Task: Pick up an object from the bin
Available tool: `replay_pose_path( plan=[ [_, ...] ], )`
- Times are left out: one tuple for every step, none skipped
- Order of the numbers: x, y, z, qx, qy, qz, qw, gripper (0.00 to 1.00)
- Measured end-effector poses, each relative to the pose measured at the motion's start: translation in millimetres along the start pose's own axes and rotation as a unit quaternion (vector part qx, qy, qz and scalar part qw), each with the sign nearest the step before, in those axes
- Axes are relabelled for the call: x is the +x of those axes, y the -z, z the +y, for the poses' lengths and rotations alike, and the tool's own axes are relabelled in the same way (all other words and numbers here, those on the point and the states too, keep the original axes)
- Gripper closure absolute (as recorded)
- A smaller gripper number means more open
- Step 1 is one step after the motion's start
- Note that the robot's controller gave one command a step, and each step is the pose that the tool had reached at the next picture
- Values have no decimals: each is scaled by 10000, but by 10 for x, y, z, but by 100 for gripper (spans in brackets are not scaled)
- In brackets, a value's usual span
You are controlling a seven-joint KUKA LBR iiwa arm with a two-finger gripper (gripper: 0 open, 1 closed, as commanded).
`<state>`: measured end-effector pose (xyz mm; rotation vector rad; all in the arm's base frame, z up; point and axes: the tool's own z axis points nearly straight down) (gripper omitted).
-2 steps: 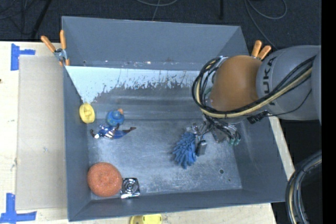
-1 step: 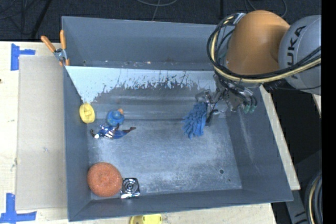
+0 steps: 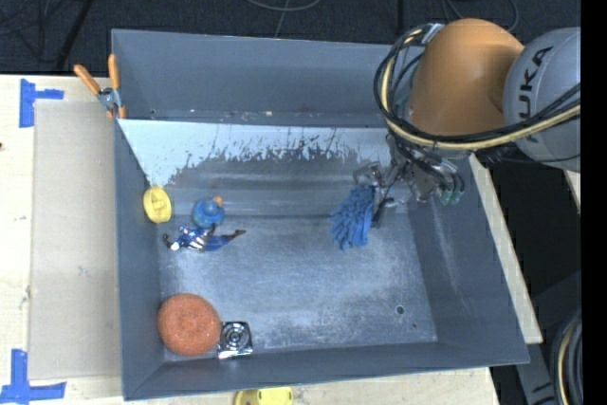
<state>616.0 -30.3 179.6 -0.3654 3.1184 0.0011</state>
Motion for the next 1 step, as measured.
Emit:
replay_pose_path(
  plan=[
    [93, 605, 69, -8, -69, 27, 10000, 100]
  ],
)
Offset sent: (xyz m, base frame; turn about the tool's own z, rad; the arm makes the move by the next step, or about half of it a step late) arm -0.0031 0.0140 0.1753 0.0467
